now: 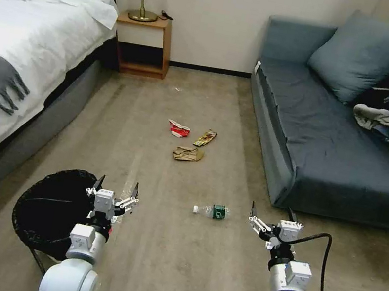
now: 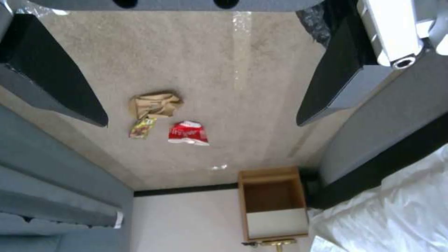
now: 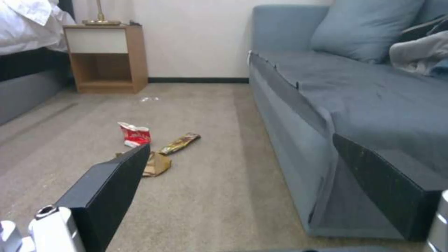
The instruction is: Pick up the trash bin, then pick up the garbage on the floor and place it into the trash bin.
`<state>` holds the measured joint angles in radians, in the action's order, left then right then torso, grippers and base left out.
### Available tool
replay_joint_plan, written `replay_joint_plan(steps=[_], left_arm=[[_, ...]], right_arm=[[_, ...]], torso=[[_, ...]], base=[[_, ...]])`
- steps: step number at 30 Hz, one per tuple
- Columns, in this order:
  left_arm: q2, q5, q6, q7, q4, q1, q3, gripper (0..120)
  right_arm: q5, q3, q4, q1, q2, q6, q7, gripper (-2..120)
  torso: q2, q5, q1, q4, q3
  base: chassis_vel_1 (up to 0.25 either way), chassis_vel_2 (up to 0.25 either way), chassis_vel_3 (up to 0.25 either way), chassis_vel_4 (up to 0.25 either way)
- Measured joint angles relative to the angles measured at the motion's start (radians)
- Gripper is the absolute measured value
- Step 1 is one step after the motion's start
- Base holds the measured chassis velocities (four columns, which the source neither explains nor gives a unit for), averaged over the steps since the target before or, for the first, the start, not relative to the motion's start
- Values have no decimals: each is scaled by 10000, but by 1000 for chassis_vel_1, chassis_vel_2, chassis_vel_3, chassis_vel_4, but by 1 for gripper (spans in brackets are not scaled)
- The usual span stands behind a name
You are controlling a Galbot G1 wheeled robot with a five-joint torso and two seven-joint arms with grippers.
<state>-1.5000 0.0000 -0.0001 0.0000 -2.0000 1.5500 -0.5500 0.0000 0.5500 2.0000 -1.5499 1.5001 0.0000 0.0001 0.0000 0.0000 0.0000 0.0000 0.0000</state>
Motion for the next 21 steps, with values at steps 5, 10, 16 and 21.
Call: replay_joint_plan(steps=[5, 10, 16, 21], left_arm=[[0, -21, -1, 0, -1, 3, -15, 100], [-16, -865, -449, 2, -148, 166, -709, 100], [-64, -2520, -1375, 58, -432, 507, -2055, 100], [-65, -2996, -2196, 258, -445, 852, -2859, 100]], right_arm=[[-1, -22, 0, -20, 0, 58, 11, 100], [-99, -510, -128, -502, -13, 1216, 528, 100], [-252, -1241, -325, -1211, -34, 2912, 1284, 100], [-807, -1308, -903, -1150, -127, 3938, 1104, 100]], torso=[[0, 0, 0, 0, 0], [0, 2, 1, -1, 0], [0, -2, 0, 1, 0], [0, -1, 0, 2, 0]], base=[[0, 0, 0, 0], [0, 0, 0, 0], [0, 0, 0, 0], [0, 0, 0, 0]])
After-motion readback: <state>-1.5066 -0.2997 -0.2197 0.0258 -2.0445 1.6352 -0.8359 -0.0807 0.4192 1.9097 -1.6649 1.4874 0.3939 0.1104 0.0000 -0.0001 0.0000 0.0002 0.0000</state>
